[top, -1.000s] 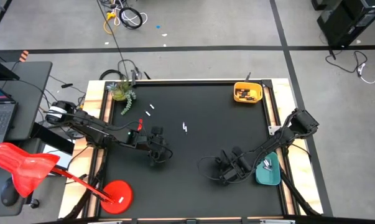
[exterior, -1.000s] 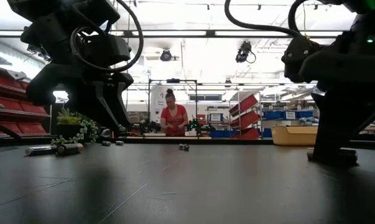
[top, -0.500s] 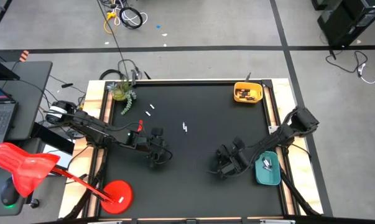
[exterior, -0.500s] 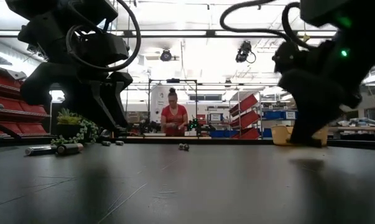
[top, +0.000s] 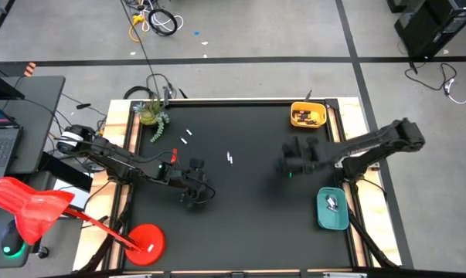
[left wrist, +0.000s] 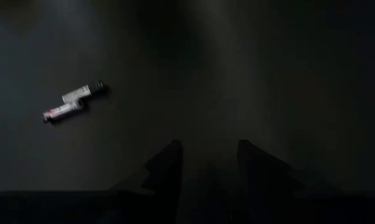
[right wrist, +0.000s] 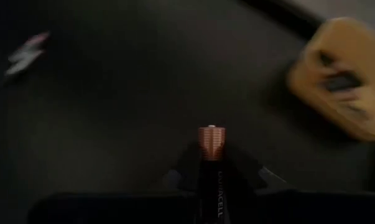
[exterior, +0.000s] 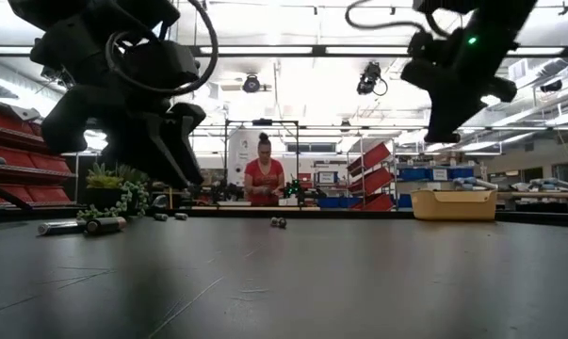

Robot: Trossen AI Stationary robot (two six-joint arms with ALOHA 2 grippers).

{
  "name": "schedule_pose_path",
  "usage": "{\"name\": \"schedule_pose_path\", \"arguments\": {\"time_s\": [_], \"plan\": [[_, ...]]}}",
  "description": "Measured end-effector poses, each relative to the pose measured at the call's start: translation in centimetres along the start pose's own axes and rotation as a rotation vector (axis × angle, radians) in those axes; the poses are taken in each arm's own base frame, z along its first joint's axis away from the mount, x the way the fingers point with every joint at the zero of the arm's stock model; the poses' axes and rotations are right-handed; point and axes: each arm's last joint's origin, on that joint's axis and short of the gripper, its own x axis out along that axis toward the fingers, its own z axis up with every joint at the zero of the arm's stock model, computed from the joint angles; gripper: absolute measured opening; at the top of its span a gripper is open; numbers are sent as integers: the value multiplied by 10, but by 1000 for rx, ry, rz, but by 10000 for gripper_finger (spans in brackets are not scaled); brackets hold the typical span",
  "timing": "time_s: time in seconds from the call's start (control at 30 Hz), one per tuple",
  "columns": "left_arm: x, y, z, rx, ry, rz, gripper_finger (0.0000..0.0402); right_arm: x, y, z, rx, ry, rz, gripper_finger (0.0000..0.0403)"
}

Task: Sort batteries
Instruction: Put the black battery into the yellow bin

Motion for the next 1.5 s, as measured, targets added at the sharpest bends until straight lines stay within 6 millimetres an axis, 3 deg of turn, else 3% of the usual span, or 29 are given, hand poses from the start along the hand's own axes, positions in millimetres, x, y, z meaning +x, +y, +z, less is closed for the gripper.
{"name": "schedule_pose_path", "arguments": {"time_s": [0.17, 0.3, 0.43, 0.6, 0.77, 0.93, 1.07, 1.2, 1.33, 1.5], "plan": [[0, 1, 5, 11, -54, 8, 158, 24, -43, 40, 45, 32, -145, 43], [0, 2, 10, 16, -100, 16, 158, 55, -85, 68, 125, 102, -254, 43], [-1, 2, 10, 26, -106, 22, 158, 88, -126, 91, 181, 174, -250, 43], [0, 2, 8, 31, -79, 43, 158, 126, -163, 105, 269, 202, -185, 78], [0, 2, 5, 41, -42, 47, 158, 155, -175, 100, 289, 319, -58, 131], [0, 4, 4, 61, -29, 102, 158, 147, -173, 98, 228, 350, -51, 159], [0, 7, 3, 41, -21, 122, 158, 108, -158, 107, 163, 196, -65, 160], [2, 15, 0, -15, 7, 154, 158, 62, -123, 103, 90, -43, 32, 152], [3, 27, -2, -124, 9, 188, 158, 40, -78, 75, 76, -271, 272, 147], [5, 37, -5, -220, 6, 161, 158, 45, -31, 14, 104, -497, 588, 141]]}}
